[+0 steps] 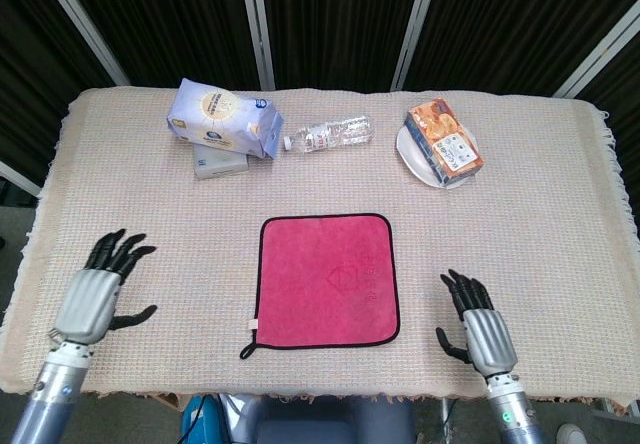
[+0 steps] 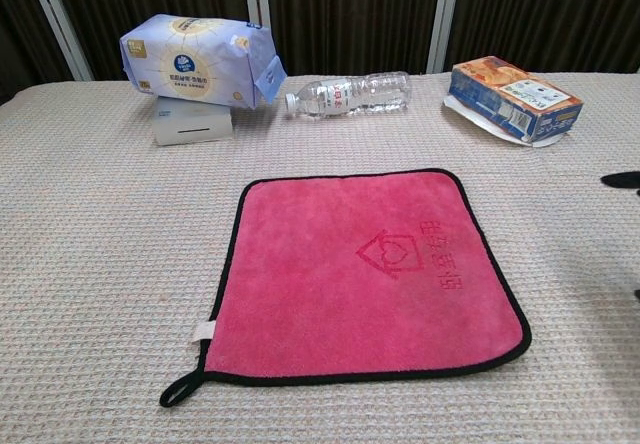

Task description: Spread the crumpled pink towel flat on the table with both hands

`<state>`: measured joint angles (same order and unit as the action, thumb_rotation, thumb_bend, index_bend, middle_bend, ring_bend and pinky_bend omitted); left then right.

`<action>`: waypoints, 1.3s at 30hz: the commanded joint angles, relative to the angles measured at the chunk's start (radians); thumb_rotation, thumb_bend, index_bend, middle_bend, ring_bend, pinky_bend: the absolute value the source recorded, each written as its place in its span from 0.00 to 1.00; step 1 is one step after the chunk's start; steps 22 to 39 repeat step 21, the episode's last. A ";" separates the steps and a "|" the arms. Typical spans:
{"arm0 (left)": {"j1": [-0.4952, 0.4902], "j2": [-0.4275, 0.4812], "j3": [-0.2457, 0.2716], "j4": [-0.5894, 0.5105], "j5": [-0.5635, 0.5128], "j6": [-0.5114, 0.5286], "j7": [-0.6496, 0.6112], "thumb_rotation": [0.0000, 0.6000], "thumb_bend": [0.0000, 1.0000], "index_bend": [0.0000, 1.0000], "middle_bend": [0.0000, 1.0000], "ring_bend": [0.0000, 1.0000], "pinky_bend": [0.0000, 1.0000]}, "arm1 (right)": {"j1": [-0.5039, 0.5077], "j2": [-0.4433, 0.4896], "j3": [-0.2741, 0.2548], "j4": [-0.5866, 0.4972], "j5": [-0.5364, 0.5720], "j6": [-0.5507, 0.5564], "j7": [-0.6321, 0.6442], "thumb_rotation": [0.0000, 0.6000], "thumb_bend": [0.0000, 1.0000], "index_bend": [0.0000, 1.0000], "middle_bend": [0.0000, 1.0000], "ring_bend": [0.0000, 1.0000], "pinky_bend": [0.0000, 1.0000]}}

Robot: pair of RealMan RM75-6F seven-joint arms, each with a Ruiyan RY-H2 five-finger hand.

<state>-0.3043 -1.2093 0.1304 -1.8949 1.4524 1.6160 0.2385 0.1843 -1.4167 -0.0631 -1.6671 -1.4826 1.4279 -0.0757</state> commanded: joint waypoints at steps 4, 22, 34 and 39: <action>0.143 0.031 0.054 0.185 0.112 0.152 -0.072 1.00 0.14 0.13 0.07 0.00 0.01 | -0.022 0.149 0.005 0.114 -0.105 0.099 -0.009 1.00 0.35 0.00 0.00 0.00 0.00; 0.297 0.028 0.015 0.432 0.049 0.189 -0.232 1.00 0.08 0.01 0.00 0.00 0.00 | -0.105 0.167 -0.009 0.219 -0.146 0.184 0.040 1.00 0.31 0.00 0.00 0.00 0.00; 0.297 0.028 0.015 0.432 0.049 0.189 -0.232 1.00 0.08 0.01 0.00 0.00 0.00 | -0.105 0.167 -0.009 0.219 -0.146 0.184 0.040 1.00 0.31 0.00 0.00 0.00 0.00; 0.297 0.028 0.015 0.432 0.049 0.189 -0.232 1.00 0.08 0.01 0.00 0.00 0.00 | -0.105 0.167 -0.009 0.219 -0.146 0.184 0.040 1.00 0.31 0.00 0.00 0.00 0.00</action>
